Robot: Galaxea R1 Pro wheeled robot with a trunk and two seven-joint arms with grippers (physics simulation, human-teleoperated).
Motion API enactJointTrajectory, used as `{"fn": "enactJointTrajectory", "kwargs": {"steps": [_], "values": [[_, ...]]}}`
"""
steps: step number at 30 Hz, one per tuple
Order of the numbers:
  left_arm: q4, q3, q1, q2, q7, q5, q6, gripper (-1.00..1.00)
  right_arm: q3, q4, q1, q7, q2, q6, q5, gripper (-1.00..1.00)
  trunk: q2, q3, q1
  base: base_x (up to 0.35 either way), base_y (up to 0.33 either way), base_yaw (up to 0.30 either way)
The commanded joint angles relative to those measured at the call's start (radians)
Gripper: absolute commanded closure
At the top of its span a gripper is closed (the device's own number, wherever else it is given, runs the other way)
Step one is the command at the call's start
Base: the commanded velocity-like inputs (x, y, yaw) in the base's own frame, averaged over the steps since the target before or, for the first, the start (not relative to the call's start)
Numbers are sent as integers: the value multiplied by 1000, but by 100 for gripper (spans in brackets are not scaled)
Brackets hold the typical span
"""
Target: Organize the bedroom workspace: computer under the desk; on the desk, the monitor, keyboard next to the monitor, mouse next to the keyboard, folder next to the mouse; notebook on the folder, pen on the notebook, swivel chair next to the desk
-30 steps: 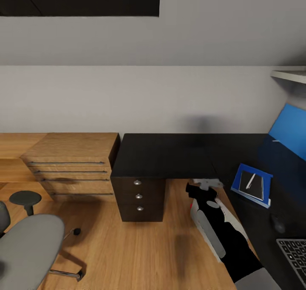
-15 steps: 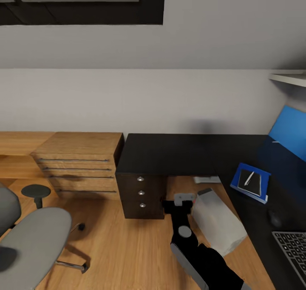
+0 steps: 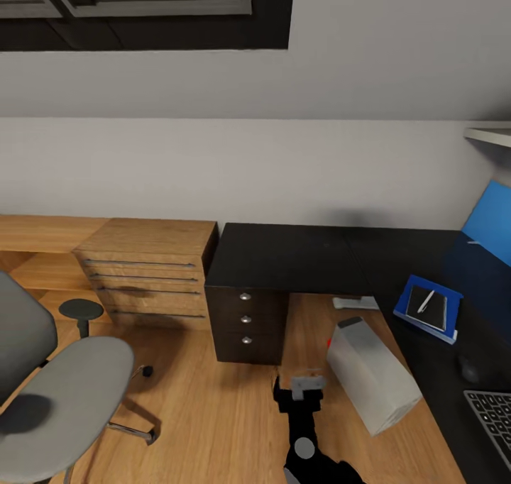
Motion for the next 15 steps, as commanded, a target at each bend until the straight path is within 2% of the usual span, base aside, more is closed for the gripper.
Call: {"fn": "enactJointTrajectory", "kwargs": {"steps": [1, 2, 3, 4, 7, 8, 10, 11, 15], "values": [[6, -2, 0, 1, 3, 11, -2, -100, 13, 58, -2, 14, 7, -47, -8, -100, 6, 2, -4, -4, 0, 17], [41, -1, 0, 1, 3, 11, -3, -100, 25, 254, -2, 103, 30, -185, -8, -100, 13, 6, -8, -1, 0, 7], [55, -1, 0, 1, 3, 11, -3, -100, 27, 332, -2, 150, 36, -236, -9, -100, 20, 9, -11, -1, 0, 4], [78, -1, 0, 1, 2, 13, -3, -100, 26, 429, -2, 233, 40, -294, -14, -100, 27, 12, -15, 0, 0, 2], [121, 0, -2, 1, -1, 13, -4, -100, 24, 481, -2, 289, 38, -320, -19, -100, 48, 21, -27, 0, 0, 0], [163, 0, -10, 0, -3, 12, -5, -100, 24, 518, -1, 313, 36, -329, -22, -100, 55, 24, -31, 0, 0, 0], [207, 0, -30, 0, -4, 11, -5, -100, 25, 546, -1, 325, 36, -334, -23, -100, 69, 31, -38, 0, 0, 0], [284, 0, -71, 1, -5, 11, -5, -100, 25, 569, 4, 334, 34, -342, -24, -100, 76, 34, -42, 0, 0, 0], [334, 0, -98, 1, -6, 9, -6, -100, 24, 577, 10, 337, 33, -347, -25, -100, 104, 46, -57, 0, 0, 0]]}}
